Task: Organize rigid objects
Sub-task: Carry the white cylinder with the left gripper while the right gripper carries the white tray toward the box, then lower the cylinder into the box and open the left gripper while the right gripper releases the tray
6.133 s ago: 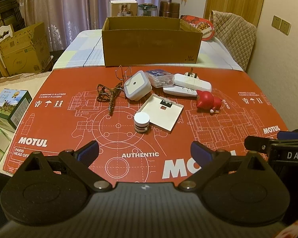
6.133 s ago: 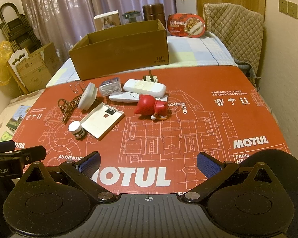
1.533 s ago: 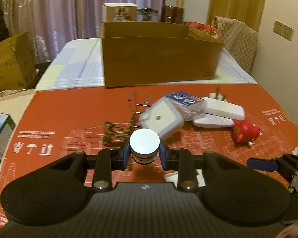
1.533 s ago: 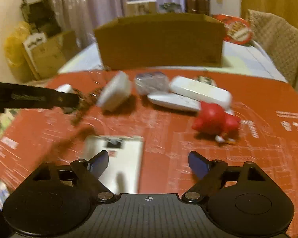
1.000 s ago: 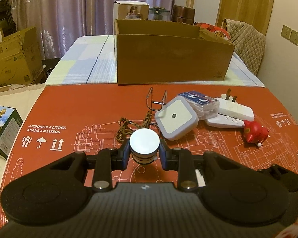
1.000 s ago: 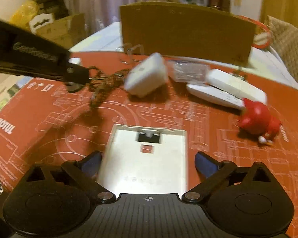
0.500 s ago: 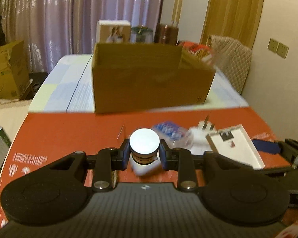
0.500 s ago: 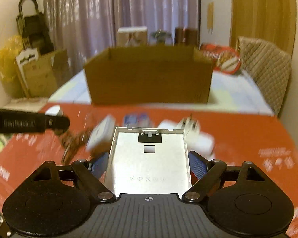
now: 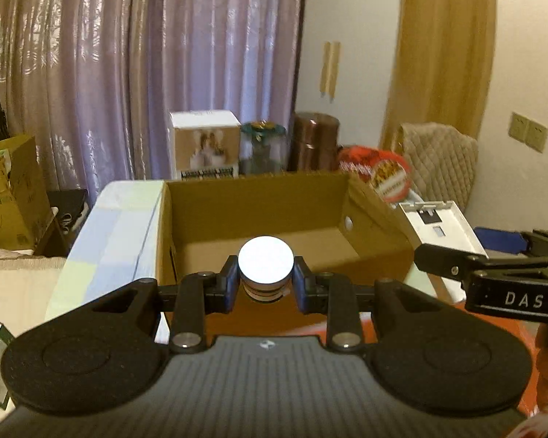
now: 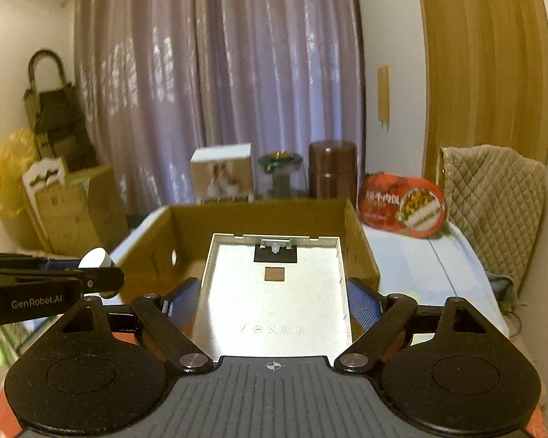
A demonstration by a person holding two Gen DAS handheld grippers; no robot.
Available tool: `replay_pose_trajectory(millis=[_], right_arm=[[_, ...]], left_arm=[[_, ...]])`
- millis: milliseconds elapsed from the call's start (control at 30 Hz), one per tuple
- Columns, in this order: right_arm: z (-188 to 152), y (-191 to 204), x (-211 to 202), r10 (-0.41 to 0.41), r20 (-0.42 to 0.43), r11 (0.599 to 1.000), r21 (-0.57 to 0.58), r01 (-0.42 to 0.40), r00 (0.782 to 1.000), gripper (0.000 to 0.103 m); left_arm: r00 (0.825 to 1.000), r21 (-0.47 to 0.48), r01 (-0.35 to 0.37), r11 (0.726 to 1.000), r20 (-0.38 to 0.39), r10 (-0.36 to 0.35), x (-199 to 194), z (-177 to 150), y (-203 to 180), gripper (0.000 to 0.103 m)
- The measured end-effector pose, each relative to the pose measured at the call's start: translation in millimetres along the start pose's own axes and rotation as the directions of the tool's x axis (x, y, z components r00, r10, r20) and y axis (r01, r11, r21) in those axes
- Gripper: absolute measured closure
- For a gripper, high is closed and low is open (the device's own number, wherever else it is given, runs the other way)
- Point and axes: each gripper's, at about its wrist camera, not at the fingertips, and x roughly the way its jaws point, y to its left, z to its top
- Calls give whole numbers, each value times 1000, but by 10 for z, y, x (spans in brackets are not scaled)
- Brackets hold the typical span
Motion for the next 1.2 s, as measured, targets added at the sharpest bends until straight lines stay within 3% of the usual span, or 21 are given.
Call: replay_pose_trajectory(millis=[300, 567, 933, 967, 1000, 1067, 1200], right_arm=[[376, -70, 717, 20, 11, 1000, 22, -20, 1000, 21], [258, -130, 1264, -5, -40, 1000, -3, 5, 999, 20], [102, -329, 1534, -30, -83, 1000, 8, 31, 996, 20], [94, -340, 1543, -31, -84, 999, 10, 32, 996, 20], [86, -355, 1550, -29, -87, 999, 15, 31, 996, 20], [69, -381, 1555, -27, -91, 999, 29, 29, 995, 20], [56, -385, 1562, -26, -94, 999, 28, 28, 995, 20]], left_arm=[[999, -41, -36, 999, 7, 36, 570, 296, 249, 77], [998, -58, -53, 997, -22, 52, 952, 228, 379, 77], [996, -62, -68, 996, -69, 64, 1207, 73, 432, 77], [996, -68, -66, 995, -65, 61, 1202, 68, 440, 74], [996, -74, -70, 995, -66, 65, 1199, 69, 448, 62], [996, -78, -77, 994, -57, 72, 1171, 79, 456, 54], [996, -81, -87, 993, -42, 84, 1124, 117, 460, 53]])
